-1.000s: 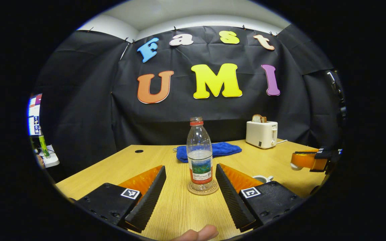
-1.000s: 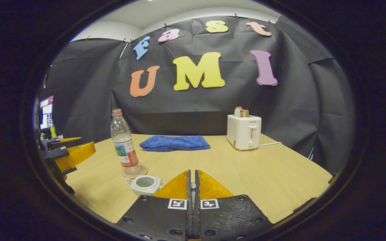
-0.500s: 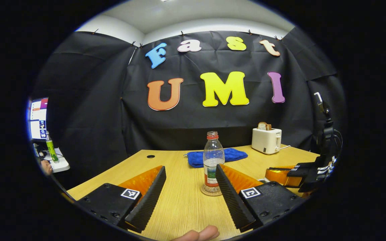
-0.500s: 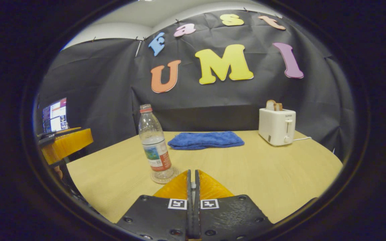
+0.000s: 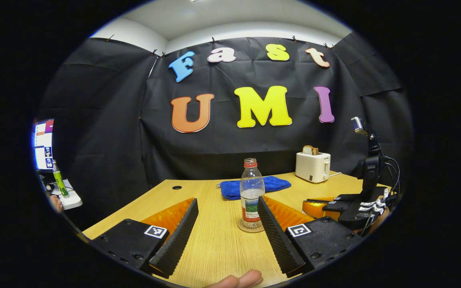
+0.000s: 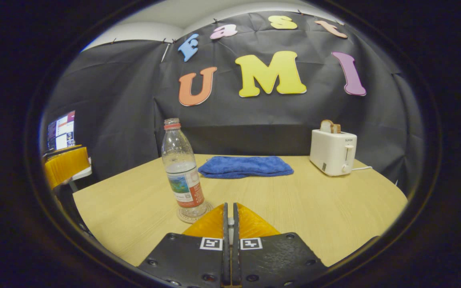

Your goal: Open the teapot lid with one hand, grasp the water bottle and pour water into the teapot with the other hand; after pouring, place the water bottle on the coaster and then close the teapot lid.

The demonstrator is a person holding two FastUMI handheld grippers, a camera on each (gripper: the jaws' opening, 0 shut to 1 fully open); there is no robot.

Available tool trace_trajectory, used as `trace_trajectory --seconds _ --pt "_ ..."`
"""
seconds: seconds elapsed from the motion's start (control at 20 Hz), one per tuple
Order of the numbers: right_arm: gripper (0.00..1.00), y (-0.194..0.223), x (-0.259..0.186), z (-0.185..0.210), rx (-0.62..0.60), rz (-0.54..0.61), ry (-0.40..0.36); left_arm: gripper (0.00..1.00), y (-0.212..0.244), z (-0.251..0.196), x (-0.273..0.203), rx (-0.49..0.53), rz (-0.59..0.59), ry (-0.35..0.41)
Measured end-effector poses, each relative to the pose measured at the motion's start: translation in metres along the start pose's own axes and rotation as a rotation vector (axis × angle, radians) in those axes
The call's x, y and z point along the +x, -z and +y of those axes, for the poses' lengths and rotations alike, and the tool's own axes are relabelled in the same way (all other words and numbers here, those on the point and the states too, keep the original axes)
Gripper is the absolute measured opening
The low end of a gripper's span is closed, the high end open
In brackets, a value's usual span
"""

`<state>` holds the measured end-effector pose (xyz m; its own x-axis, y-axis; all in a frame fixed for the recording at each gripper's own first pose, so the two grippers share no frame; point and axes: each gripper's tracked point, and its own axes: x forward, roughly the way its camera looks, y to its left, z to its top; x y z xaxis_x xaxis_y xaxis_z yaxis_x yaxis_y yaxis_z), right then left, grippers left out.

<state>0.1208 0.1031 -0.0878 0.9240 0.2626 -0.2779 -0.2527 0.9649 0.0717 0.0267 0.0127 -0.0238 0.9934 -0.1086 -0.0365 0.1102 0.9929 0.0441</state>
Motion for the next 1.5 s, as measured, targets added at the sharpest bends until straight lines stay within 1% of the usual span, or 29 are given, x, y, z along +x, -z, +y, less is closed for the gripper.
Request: trace_trajectory --seconds 0.05,0.1,0.3,0.4,0.45,0.55,0.65,0.75,0.8,0.85,1.0,1.05,1.1,1.2,1.35,1.5 --pt "0.0 -0.001 -0.001 0.001 0.002 -0.003 -0.003 0.93 0.001 -0.001 0.0 -0.004 0.005 0.004" --pt "0.05 0.002 0.002 0.001 0.005 0.005 0.0 0.93 0.002 0.0 0.0 -0.008 0.008 0.005" --pt "0.05 0.002 0.001 0.002 0.004 0.006 0.003 0.93 0.003 0.0 0.0 -0.012 0.012 0.007" --pt "0.05 0.001 -0.001 0.007 0.007 0.005 -0.013 0.93 0.004 0.0 0.0 -0.013 0.015 0.009" --pt "0.07 -0.001 -0.002 0.009 0.002 0.0 -0.015 0.93 0.004 0.0 0.001 -0.015 0.015 0.012" --pt "0.08 -0.005 -0.004 0.008 -0.02 -0.01 0.002 0.93 0.005 0.001 0.0 -0.015 0.019 0.009" --pt "0.09 -0.012 -0.012 0.011 -0.028 -0.029 -0.003 0.93 0.004 0.003 0.001 -0.02 0.019 0.006" --pt "0.18 -0.02 -0.021 0.01 -0.036 -0.047 0.009 0.93 0.005 0.004 0.001 -0.026 0.023 0.008" --pt "0.29 -0.023 -0.025 0.009 -0.031 -0.056 0.015 0.93 0.004 0.003 0.001 -0.027 0.024 0.008" --pt "0.31 -0.026 -0.03 0.006 -0.022 -0.059 0.021 0.93 0.003 0.004 -0.001 -0.025 0.025 0.006" --pt "0.6 -0.035 -0.048 0.001 -0.004 -0.068 0.039 0.93 -0.001 0.005 -0.005 -0.014 0.017 0.004" --pt "0.66 -0.038 -0.053 -0.001 -0.006 -0.078 0.043 0.93 -0.004 0.006 -0.006 -0.011 0.012 0.002" --pt "0.81 -0.042 -0.06 -0.005 -0.009 -0.088 0.054 0.93 -0.005 0.006 -0.006 -0.012 0.01 -0.002" --pt "0.93 -0.049 -0.073 -0.015 -0.01 -0.107 0.081 0.93 -0.005 0.007 -0.009 -0.011 0.015 -0.003" --pt "0.94 -0.063 -0.093 -0.036 -0.019 -0.141 0.143 0.93 -0.007 0.008 -0.011 0.005 0.02 -0.012" --pt "0.94 -0.074 -0.111 -0.05 -0.022 -0.177 0.172 0.93 -0.01 0.011 -0.015 0.024 0.018 -0.018"
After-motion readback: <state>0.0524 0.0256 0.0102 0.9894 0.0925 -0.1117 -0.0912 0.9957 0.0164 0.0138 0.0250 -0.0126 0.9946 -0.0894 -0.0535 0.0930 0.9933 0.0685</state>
